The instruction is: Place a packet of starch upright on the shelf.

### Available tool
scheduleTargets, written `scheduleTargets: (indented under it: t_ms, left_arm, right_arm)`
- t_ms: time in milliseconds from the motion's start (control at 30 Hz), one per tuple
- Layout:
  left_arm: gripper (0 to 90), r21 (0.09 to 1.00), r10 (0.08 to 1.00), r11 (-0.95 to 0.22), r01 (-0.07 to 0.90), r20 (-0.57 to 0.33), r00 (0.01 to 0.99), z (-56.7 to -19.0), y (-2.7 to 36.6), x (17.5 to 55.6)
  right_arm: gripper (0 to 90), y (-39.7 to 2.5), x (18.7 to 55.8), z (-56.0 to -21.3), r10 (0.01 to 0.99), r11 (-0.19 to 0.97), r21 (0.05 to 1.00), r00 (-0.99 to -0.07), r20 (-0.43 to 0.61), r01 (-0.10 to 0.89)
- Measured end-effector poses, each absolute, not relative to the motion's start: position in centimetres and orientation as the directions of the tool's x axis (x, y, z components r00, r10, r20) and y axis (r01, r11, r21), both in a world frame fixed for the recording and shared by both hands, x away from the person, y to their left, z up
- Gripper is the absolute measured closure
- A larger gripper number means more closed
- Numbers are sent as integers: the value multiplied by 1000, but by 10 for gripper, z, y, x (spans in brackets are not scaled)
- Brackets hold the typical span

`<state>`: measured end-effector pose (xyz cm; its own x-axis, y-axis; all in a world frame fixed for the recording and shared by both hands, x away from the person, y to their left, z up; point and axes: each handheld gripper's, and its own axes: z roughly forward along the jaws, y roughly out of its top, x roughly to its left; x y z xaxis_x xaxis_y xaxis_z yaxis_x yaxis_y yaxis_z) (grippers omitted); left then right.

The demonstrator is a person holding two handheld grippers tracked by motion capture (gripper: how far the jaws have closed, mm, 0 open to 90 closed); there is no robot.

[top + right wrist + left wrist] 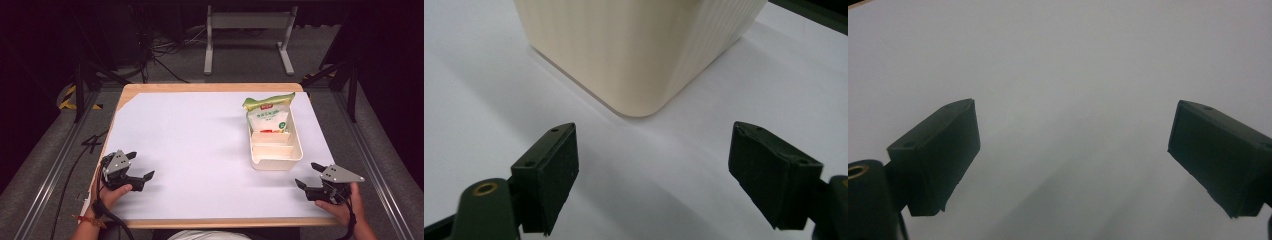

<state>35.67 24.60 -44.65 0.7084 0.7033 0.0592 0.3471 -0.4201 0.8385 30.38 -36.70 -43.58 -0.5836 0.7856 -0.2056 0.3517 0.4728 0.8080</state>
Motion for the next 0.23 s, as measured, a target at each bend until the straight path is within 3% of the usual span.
scheduleTargets:
  t_ms: [233]
  left_arm:
    - [67,839,705,-422,343,65,706,-446,245,356]
  right_arm:
    - [198,-368,303,-436,788,472,807,-580,-206,355]
